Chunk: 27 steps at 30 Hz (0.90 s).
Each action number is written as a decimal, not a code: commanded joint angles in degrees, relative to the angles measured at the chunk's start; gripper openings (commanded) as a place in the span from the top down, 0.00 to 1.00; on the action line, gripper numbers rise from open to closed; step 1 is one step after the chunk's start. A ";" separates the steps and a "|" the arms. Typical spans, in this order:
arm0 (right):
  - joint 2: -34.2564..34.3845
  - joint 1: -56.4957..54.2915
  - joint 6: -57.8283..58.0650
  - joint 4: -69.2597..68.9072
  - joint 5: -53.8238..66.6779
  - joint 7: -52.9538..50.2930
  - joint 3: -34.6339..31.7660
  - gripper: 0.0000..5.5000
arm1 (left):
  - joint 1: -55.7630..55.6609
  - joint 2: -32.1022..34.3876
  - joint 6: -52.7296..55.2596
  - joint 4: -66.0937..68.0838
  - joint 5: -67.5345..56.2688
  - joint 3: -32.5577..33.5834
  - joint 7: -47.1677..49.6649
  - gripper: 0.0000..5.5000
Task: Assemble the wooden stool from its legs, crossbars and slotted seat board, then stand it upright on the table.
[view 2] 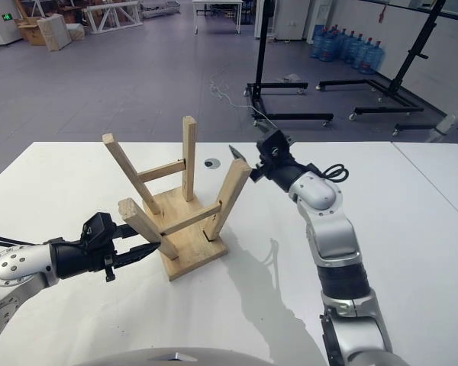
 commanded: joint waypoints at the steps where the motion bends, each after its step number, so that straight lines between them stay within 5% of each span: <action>1: 2.34 -2.10 8.85 -9.05 -2.46 -1.67 8.07 0.27 | 2.95 1.96 3.87 3.88 3.56 -2.45 -0.24 0.63; 13: 2.08 -1.07 16.14 -8.87 -8.51 -0.27 19.04 0.27 | 0.00 2.55 3.89 5.19 4.95 -4.26 -2.41 0.63; 27: -3.04 -4.82 2.54 6.03 -5.21 -5.95 -3.99 0.27 | -1.29 3.75 0.96 8.61 7.49 -5.98 -5.36 0.63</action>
